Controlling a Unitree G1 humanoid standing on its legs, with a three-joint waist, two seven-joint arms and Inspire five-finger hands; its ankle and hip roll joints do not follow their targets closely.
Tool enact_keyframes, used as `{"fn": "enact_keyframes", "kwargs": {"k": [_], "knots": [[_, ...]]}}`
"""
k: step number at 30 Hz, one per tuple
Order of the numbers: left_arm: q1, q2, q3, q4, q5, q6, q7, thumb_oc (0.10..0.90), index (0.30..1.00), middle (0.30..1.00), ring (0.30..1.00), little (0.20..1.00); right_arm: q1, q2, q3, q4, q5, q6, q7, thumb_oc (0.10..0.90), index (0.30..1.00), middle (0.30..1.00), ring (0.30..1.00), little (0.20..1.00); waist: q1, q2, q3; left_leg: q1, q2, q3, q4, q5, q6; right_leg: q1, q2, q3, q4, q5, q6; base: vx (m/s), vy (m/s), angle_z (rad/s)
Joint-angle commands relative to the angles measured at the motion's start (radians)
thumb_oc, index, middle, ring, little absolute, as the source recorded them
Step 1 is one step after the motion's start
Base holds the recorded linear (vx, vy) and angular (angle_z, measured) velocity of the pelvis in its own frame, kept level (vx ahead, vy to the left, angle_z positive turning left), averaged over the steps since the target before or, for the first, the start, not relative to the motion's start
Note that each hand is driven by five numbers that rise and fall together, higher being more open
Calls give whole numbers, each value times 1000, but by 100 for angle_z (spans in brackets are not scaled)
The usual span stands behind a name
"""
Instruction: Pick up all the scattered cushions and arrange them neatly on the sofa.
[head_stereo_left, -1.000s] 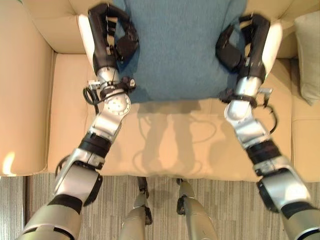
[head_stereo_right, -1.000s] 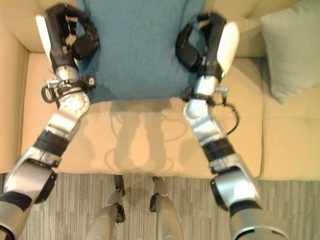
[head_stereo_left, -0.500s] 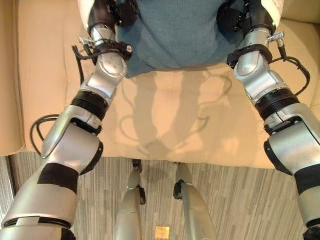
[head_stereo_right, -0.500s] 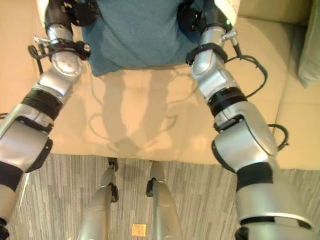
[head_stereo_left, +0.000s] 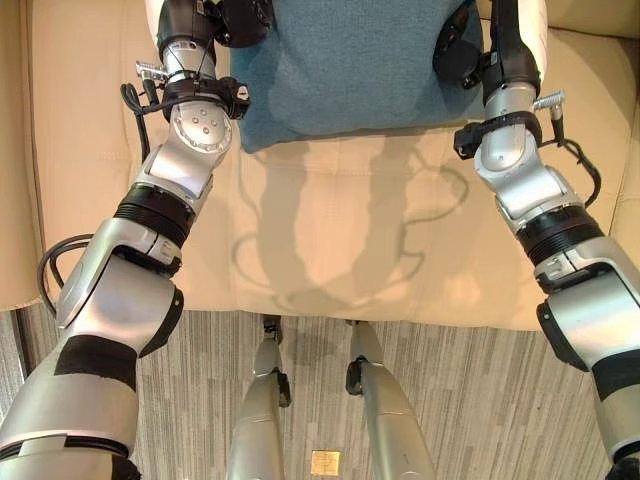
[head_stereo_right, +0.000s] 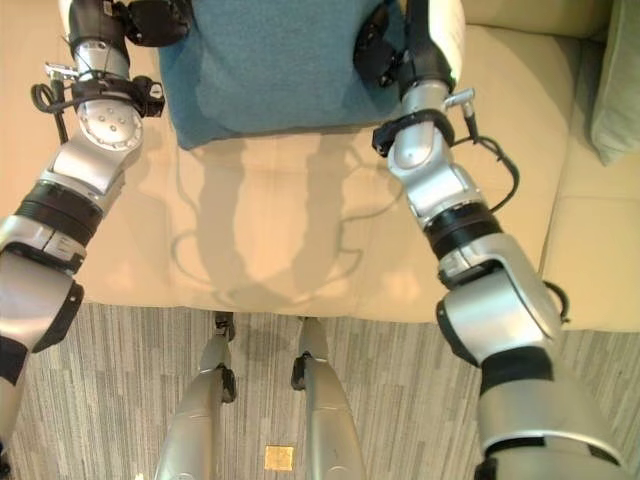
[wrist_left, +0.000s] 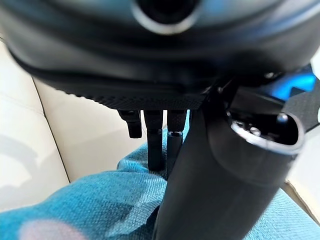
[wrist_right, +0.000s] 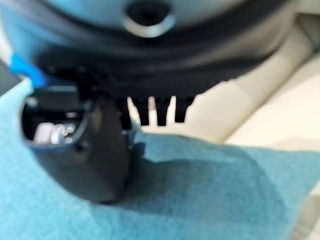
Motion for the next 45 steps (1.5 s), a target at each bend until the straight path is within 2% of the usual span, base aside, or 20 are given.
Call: {"fn": "enact_keyframes", "kwargs": {"k": [1,6,7,11,12,13,14,15,17,18,23,28,32,40,42,45], "knots": [[26,-1,31,-93,22,-108,16,800,900,900,900,900,35,57,-10,-14,-11,-79,-7,800,900,900,900,900,0,29,-160,19,2,-22,-75,-26,-47,101,-27,11,3,-197,191,5,2,-5],[219,-6,157,-235,-9,-138,22,800,900,900,900,900,110,30,-89,-38,-8,-79,-29,800,900,900,900,900,17,27,-150,22,1,-31,-75,-30,-41,105,-30,5,3,-202,191,6,-1,-6],[328,-28,226,-304,-25,-158,21,800,900,900,900,900,148,12,-136,-62,-10,-77,-41,800,900,900,900,900,26,24,-139,21,0,-31,-75,-29,-42,103,-34,4,3,-204,189,11,-11,-10],[490,-70,313,-342,-87,-186,2,800,900,900,900,900,204,-8,-183,-70,-13,-77,-50,800,900,900,900,900,41,20,-133,14,-2,-34,-75,-27,-44,99,-36,-4,3,-206,186,7,-11,-2],[562,-82,348,-363,-122,-202,-17,800,900,900,900,900,230,-15,-211,-76,-8,-79,-53,761,841,841,841,841,50,19,-126,10,-3,-38,-75,-25,-46,95,-37,-8,3,-207,184,10,-27,9],[603,-81,369,-372,-131,-204,-30,800,900,900,900,900,248,-20,-230,-80,-2,-82,-51,695,742,742,742,742,56,19,-123,7,-3,-40,-75,-24,-47,93,-39,-12,3,-208,183,5,-15,12],[607,-80,370,-374,-132,-203,-30,800,900,900,900,900,250,-19,-230,-81,-2,-82,-50,649,674,674,674,674,56,19,-125,6,-3,-40,-75,-24,-47,93,-39,-12,3,-208,183,8,-14,10],[649,-81,389,-393,-142,-211,-44,800,900,900,900,900,266,-21,-242,-91,-1,-85,-48,533,500,500,500,500,61,18,-120,4,-5,-41,-75,-24,-47,91,-40,-15,3,-208,183,7,-16,11],[730,-83,422,-418,-168,-216,-80,800,900,900,900,900,297,-23,-264,-103,-2,-86,-41,435,352,352,352,352,71,17,-119,-2,-6,-44,-75,-22,-50,88,-42,-23,3,-209,182,7,-25,12],[766,-83,436,-426,-185,-221,-101,800,900,900,900,900,310,-27,-273,-108,0,-90,-36,400,300,300,300,300,79,16,-116,-3,-7,-46,-75,-21,-50,86,-43,-25,3,-209,182,8,-25,11],[956,-85,493,-464,-230,-222,-204,800,900,900,900,900,370,-17,-316,-152,5,-110,-7,400,300,300,300,300,117,20,-109,-12,-5,-50,-75,-17,-55,83,-46,-38,3,-213,181,12,-10,6],[1020,-96,504,-468,-244,-216,-245,800,900,900,900,900,395,-12,-330,-195,-8,-120,6,400,300,300,300,300,135,22,-108,-12,-7,-52,-75,-15,-57,87,-47,-45,3,-214,182,0,0,0],[1050,-108,495,-473,-243,-207,-263,800,900,900,900,900,402,4,-344,-235,-11,-125,8,400,300,300,300,300,144,22,-106,-8,-8,-55,-75,-15,-57,90,-48,-47,3,-216,182,0,0,0],[1045,-144,465,-498,-218,-197,-265,800,900,900,900,900,413,86,-355,-299,-17,-137,0,400,300,300,300,300,152,29,-101,4,-8,-54,-75,-19,-55,99,-49,-44,3,-217,180,-1,1,0],[1032,-145,460,-496,-199,-192,-260,800,900,900,900,900,411,96,-356,-291,-35,-133,-6,800,900,900,900,900,152,35,-98,6,-11,-56,-75,-19,-55,103,-51,-45,3,-218,180,0,0,0],[1037,-147,477,-490,-198,-191,-254,800,900,900,900,900,425,87,-374,-269,-44,-118,-16,800,900,900,900,900,151,39,-95,16,-13,-56,-75,-19,-55,114,-54,-49,3,-220,180,0,0,0]]}}
